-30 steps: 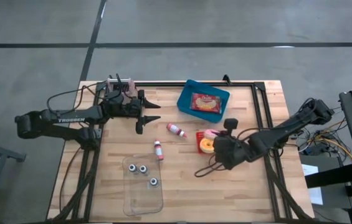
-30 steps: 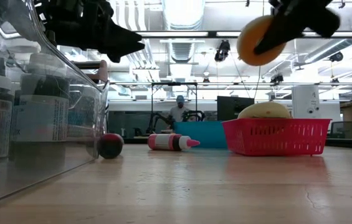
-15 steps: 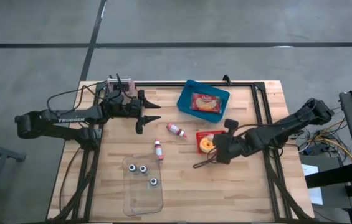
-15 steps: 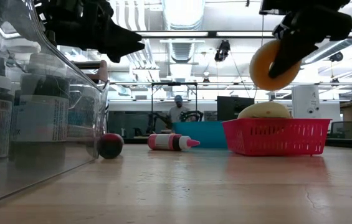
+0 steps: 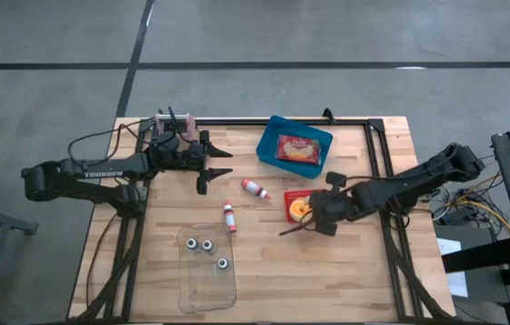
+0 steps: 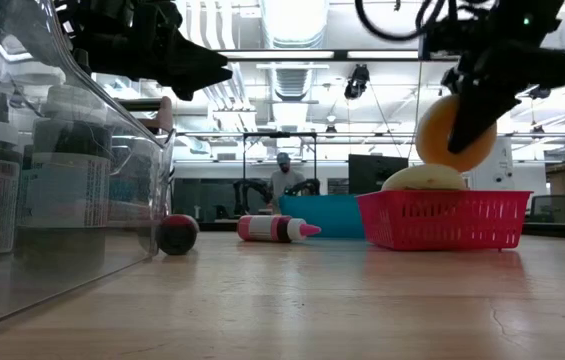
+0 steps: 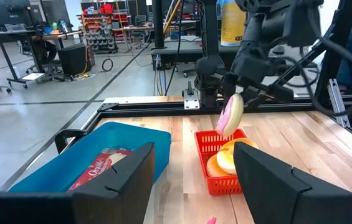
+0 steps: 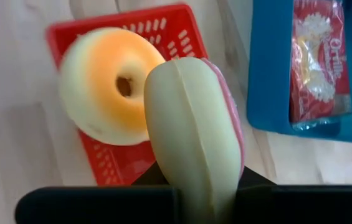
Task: Pick & Place Food Item
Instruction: Put the pink donut into the red basket
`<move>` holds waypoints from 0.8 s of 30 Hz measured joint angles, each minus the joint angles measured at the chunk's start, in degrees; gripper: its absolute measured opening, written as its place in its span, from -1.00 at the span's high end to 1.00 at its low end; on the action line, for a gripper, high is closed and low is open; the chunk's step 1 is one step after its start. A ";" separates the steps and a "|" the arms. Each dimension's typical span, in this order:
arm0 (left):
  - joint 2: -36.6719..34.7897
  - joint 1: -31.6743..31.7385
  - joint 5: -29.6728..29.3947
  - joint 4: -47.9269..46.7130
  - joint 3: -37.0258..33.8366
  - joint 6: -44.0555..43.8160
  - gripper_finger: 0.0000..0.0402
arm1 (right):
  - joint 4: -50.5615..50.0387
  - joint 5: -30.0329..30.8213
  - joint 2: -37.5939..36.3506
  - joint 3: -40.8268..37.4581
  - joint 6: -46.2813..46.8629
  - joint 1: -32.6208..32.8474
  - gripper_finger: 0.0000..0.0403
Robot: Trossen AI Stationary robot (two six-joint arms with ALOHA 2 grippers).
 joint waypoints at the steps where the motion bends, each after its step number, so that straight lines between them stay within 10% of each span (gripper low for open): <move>1: 0.00 0.00 0.00 0.00 0.00 0.02 -0.11 | 0.13 0.00 0.00 -0.38 0.00 -0.28 0.94; 24: 0.00 -0.02 0.09 0.00 0.00 0.15 -0.11 | 10.22 -1.48 0.09 -5.00 -1.50 -2.88 0.26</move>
